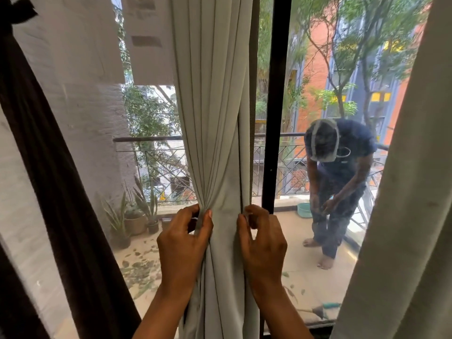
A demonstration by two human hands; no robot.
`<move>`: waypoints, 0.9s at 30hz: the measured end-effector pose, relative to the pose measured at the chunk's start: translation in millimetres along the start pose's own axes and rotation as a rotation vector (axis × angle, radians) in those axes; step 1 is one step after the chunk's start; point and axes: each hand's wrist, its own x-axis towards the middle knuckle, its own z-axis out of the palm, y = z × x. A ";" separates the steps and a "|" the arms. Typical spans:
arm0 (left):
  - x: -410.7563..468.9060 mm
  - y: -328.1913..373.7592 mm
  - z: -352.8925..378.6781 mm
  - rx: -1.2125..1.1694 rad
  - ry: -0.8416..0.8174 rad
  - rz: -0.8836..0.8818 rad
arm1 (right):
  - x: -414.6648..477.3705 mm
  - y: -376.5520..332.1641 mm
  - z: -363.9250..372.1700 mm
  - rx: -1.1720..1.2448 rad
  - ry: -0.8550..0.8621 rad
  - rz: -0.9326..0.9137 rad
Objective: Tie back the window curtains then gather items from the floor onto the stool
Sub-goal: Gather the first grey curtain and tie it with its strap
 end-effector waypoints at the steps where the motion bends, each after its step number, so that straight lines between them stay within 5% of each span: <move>1: -1.1 1.9 0.2 0.004 -0.008 0.014 | -0.6 -2.9 -4.0 0.058 -0.031 0.088; 4: -4.1 8.3 2.4 0.014 -0.026 0.059 | -3.5 -9.4 -15.4 0.214 -0.124 0.272; 12: -8.2 23.9 3.3 0.020 -0.107 0.096 | -3.0 -23.1 -26.0 0.125 -0.205 0.066; 20: 17.1 19.7 -3.1 -0.133 -0.304 -0.223 | -1.6 -15.0 -18.2 0.345 -0.268 0.163; 27: 27.9 16.2 -3.5 -0.158 -0.406 -0.315 | 4.2 -5.4 -6.8 0.344 -0.285 0.165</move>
